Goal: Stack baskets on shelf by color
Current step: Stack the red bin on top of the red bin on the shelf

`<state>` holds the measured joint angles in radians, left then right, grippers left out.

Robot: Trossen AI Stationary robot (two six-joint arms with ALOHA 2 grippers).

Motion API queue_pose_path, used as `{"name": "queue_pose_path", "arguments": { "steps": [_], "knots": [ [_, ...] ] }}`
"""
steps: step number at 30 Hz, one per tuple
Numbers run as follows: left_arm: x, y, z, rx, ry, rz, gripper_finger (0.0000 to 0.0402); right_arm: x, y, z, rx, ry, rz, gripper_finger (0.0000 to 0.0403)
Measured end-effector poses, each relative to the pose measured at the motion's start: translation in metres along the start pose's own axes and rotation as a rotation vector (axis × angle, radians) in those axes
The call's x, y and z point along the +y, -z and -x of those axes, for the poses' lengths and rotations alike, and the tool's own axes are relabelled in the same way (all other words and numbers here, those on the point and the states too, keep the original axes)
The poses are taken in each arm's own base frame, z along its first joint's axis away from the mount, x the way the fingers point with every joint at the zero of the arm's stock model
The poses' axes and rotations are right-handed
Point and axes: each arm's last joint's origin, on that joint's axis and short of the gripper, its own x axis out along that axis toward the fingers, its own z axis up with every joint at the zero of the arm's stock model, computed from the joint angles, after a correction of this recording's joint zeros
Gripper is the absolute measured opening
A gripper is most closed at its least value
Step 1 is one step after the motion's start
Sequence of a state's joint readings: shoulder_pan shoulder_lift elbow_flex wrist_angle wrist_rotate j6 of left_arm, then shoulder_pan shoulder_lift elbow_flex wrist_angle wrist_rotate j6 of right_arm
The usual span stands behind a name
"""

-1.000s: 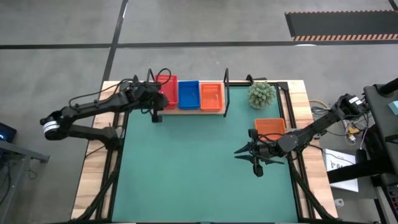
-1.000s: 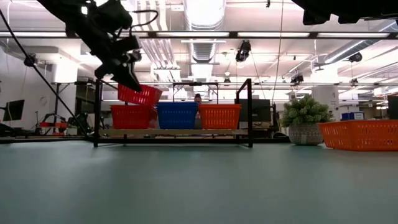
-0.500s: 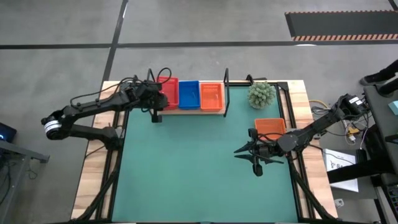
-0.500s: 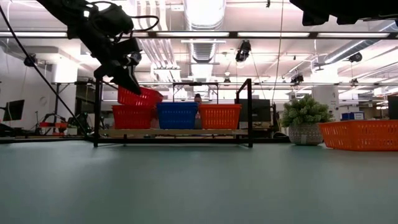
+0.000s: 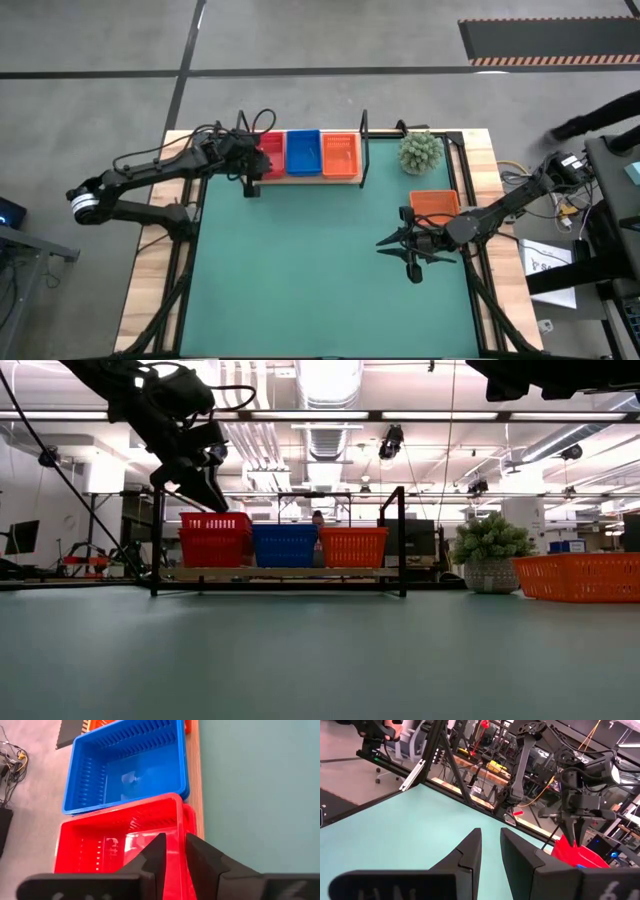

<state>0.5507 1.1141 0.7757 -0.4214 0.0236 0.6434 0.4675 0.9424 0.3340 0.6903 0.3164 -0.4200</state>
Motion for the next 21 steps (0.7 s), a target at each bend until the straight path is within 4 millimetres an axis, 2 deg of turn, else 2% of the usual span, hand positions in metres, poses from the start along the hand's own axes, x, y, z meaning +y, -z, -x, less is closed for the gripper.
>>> {"name": "queue_pose_path", "arguments": {
  "steps": [5, 12, 16, 21],
  "knots": [
    [0.000, -0.001, 0.002, 0.003, 0.000, 0.004, 0.0068, 0.000, 0.000, 0.000, 0.000, 0.000, 0.000, 0.0063],
    [0.005, -0.014, 0.012, -0.059, -0.024, 0.038, 0.0068, 0.000, 0.001, 0.000, 0.006, -0.003, 0.002, 0.0063],
    [0.007, -0.016, 0.010, -0.106, -0.057, 0.119, 0.0068, 0.001, 0.001, 0.000, 0.011, -0.006, 0.018, 0.0063],
    [0.012, -0.014, 0.003, -0.126, -0.115, 0.138, 0.0068, 0.001, 0.001, 0.000, 0.011, -0.006, 0.041, 0.0063]
  ]
}}
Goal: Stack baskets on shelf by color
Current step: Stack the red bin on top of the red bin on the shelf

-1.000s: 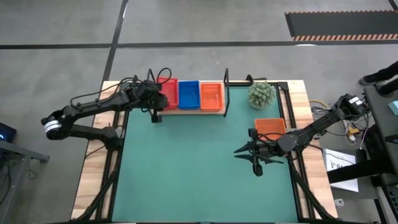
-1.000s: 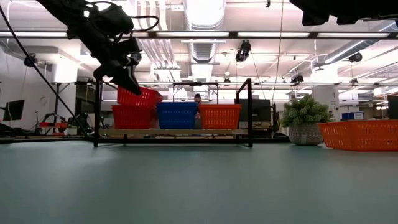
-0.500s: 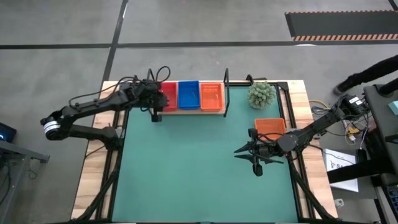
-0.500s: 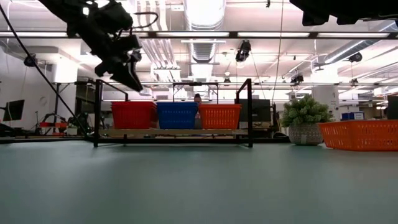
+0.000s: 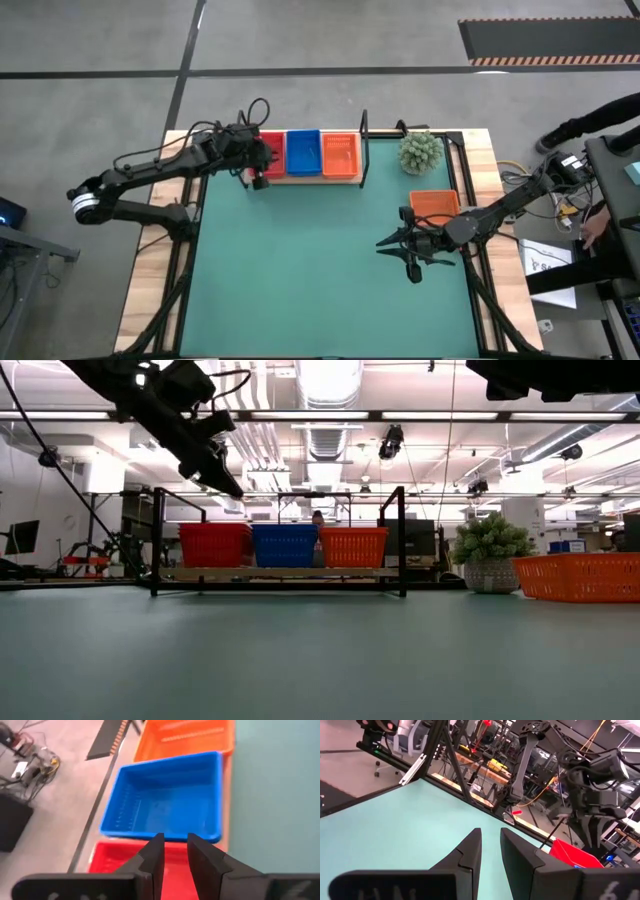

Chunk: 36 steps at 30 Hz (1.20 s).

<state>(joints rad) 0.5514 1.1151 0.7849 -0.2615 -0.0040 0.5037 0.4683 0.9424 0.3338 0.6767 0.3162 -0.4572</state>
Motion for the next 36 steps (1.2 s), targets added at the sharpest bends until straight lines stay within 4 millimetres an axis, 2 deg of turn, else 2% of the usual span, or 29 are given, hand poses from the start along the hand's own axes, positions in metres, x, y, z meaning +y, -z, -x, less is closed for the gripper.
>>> {"name": "queue_pose_path", "arguments": {
  "steps": [7, 17, 29, 36],
  "knots": [
    [0.007, 0.007, -0.016, 0.072, 0.000, 0.022, 0.0067, 0.000, 0.000, 0.000, 0.000, 0.001, 0.007, 0.0063],
    [0.001, 0.018, -0.037, 0.176, 0.063, 0.031, 0.0067, 0.000, 0.000, 0.000, 0.001, 0.000, 0.007, 0.0063],
    [-0.009, 0.019, -0.027, 0.192, 0.203, 0.051, 0.0067, 0.000, 0.000, 0.000, -0.002, 0.002, 0.032, 0.0063],
    [0.001, 0.001, -0.008, 0.068, 0.131, 0.107, 0.0067, 0.000, 0.000, 0.000, 0.000, 0.001, 0.026, 0.0063]
  ]
}}
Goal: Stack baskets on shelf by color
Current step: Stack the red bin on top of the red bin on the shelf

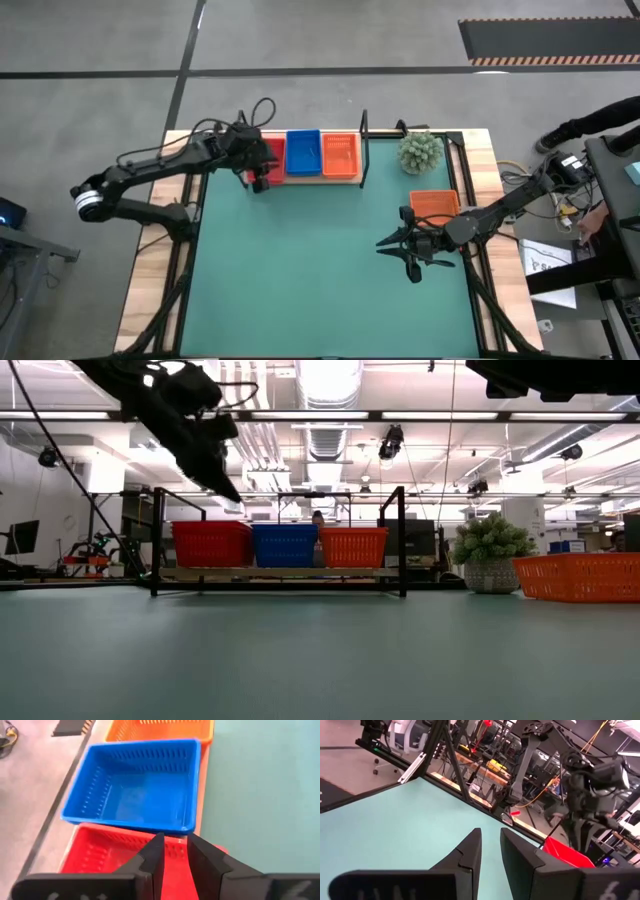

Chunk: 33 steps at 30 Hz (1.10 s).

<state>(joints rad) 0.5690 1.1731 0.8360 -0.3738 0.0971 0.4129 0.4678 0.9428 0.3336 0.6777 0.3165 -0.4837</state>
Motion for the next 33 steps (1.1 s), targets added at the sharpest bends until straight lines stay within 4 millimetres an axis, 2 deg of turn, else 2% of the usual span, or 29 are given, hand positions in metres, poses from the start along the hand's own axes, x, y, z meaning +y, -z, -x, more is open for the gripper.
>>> {"name": "queue_pose_path", "arguments": {
  "steps": [3, 6, 10, 13, 17, 27, 30, 33],
  "knots": [
    [-0.002, -0.003, 0.013, -0.052, 0.001, 0.052, 0.0067, 0.000, 0.001, 0.000, 0.008, 0.000, -0.010, 0.0063],
    [-0.017, -0.002, 0.019, -0.095, 0.125, 0.084, 0.0066, -0.002, 0.002, -0.001, 0.013, 0.010, -0.011, 0.0063],
    [-0.046, 0.010, 0.010, -0.053, 0.242, 0.099, 0.0042, -0.006, 0.004, -0.002, 0.021, 0.026, -0.016, 0.0063],
    [-0.059, 0.022, -0.001, 0.045, 0.153, 0.054, 0.0011, -0.008, 0.004, -0.002, 0.025, 0.037, -0.012, 0.0063],
    [-0.055, 0.030, -0.011, 0.162, -0.120, 0.003, 0.0005, -0.013, 0.001, -0.004, 0.029, 0.055, -0.013, 0.0063],
    [-0.054, 0.025, -0.017, 0.122, -0.141, -0.044, 0.0001, -0.018, -0.013, -0.014, 0.174, -0.013, -0.050, 0.0063],
    [-0.050, 0.012, -0.009, 0.083, -0.166, -0.096, 0.0001, -0.018, -0.014, -0.014, 0.176, -0.013, -0.060, 0.0063],
    [-0.038, -0.009, 0.006, 0.044, -0.308, -0.180, 0.0001, -0.018, -0.014, -0.014, 0.175, -0.013, -0.060, 0.0063]
  ]
}}
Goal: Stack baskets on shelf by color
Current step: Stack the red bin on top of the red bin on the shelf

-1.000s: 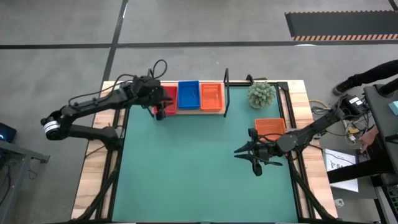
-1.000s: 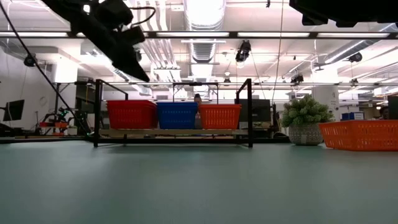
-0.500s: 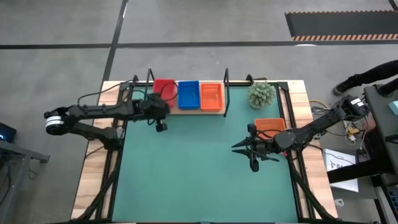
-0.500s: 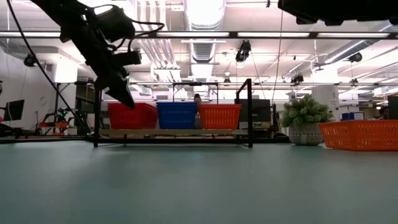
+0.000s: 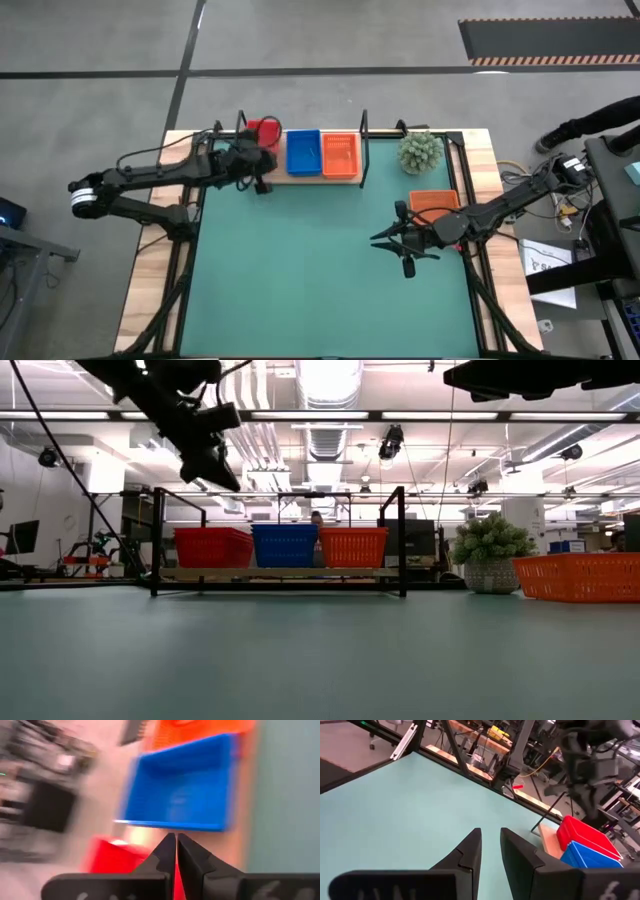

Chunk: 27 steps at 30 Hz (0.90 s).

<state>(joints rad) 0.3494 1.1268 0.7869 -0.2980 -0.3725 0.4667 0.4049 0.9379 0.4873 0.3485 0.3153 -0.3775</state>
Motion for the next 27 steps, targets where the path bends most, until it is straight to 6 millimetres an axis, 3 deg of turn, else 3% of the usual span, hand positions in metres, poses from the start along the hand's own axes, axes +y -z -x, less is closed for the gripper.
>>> {"name": "queue_pose_path", "arguments": {
  "steps": [4, 8, 12, 16, 27],
  "knots": [
    [0.030, 0.003, -0.006, 0.090, -0.093, -0.076, 0.0000, 0.000, 0.000, 0.000, 0.000, 0.000, 0.007, 0.0063],
    [0.044, 0.021, -0.030, 0.141, 0.028, -0.008, 0.0000, 0.000, 0.000, 0.000, 0.000, 0.000, 0.012, 0.0063],
    [0.040, 0.032, -0.055, 0.227, 0.076, 0.004, 0.0000, 0.000, 0.000, 0.000, 0.001, 0.000, 0.017, 0.0063],
    [0.036, 0.030, -0.067, 0.268, 0.115, 0.007, 0.0000, 0.000, 0.000, 0.000, 0.001, 0.001, 0.032, 0.0063],
    [0.020, 0.002, -0.051, 0.264, 0.227, 0.144, 0.0000, 0.000, 0.000, 0.000, 0.001, 0.001, 0.025, 0.0063]
  ]
}}
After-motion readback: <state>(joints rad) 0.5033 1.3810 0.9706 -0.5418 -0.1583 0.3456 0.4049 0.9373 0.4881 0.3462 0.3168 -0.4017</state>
